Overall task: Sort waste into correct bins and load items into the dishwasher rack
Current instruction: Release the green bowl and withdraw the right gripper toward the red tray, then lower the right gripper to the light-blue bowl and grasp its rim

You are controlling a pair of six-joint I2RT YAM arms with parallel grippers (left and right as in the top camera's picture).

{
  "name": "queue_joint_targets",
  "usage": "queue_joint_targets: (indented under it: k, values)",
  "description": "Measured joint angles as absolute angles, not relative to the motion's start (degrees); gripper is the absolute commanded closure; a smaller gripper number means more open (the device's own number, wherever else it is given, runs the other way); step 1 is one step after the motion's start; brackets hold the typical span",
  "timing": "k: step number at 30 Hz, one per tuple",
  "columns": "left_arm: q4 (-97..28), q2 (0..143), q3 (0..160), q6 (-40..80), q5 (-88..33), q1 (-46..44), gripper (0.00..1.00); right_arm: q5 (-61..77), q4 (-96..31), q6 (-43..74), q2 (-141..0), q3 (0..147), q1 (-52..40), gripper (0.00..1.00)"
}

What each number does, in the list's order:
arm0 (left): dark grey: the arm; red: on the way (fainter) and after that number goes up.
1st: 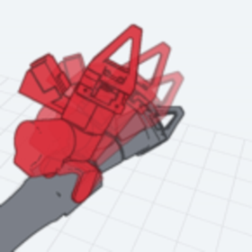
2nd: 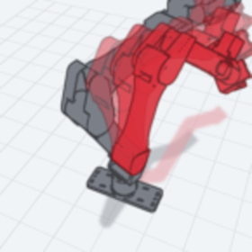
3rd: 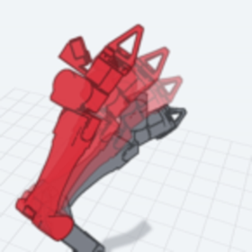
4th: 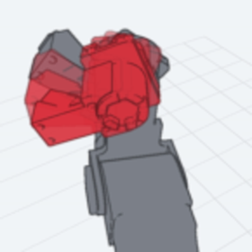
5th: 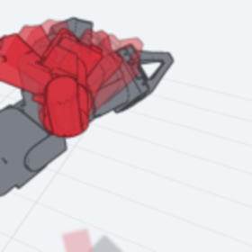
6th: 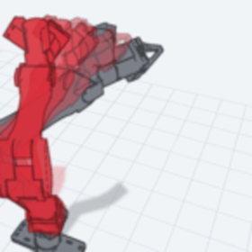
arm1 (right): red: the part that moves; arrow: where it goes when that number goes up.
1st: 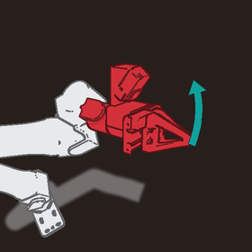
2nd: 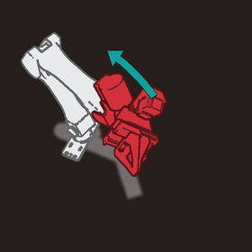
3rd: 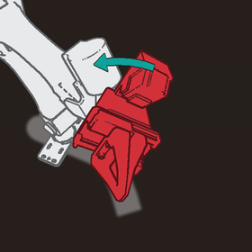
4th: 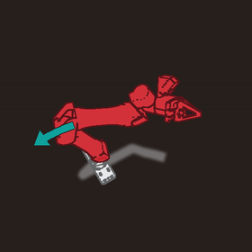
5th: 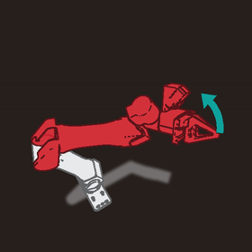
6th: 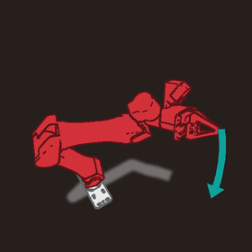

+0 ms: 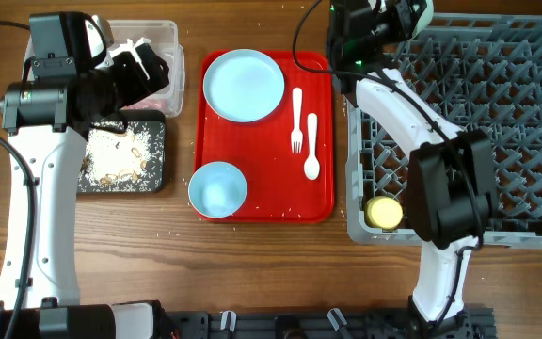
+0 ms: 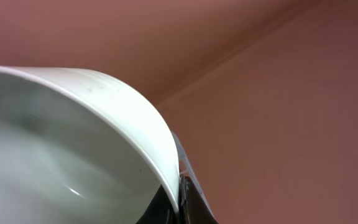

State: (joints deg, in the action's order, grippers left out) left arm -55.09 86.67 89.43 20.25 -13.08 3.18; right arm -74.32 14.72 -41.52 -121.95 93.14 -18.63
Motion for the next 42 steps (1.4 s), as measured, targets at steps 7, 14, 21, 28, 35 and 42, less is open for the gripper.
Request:
queue_joint_targets:
  k: [7,14,21,28,35,42]
  values:
    - [-55.1,86.7,89.4,20.3,-13.1,3.2,0.00,-73.7,15.8,-44.5,-125.4,93.1,-17.9,0.96]
    - [-55.1,86.7,89.4,20.3,-13.1,3.2,0.00,-73.5,16.0,-44.9,-129.0,93.1,-17.9,0.96]
    - [-55.1,86.7,89.4,20.3,-13.1,3.2,0.00,-73.5,15.2,-46.7,-129.2,93.1,-18.6,0.96]
    - [-55.1,86.7,89.4,20.3,-13.1,3.2,0.00,-72.2,8.7,-50.3,-129.4,93.1,-22.7,0.60]
    - [-55.1,86.7,89.4,20.3,-13.1,3.2,0.00,-67.0,3.0,-50.2,-130.3,93.1,-26.3,0.36]
    - [-55.1,86.7,89.4,20.3,-13.1,3.2,0.00,-65.8,10.4,-49.1,-130.1,93.1,-26.0,0.32]
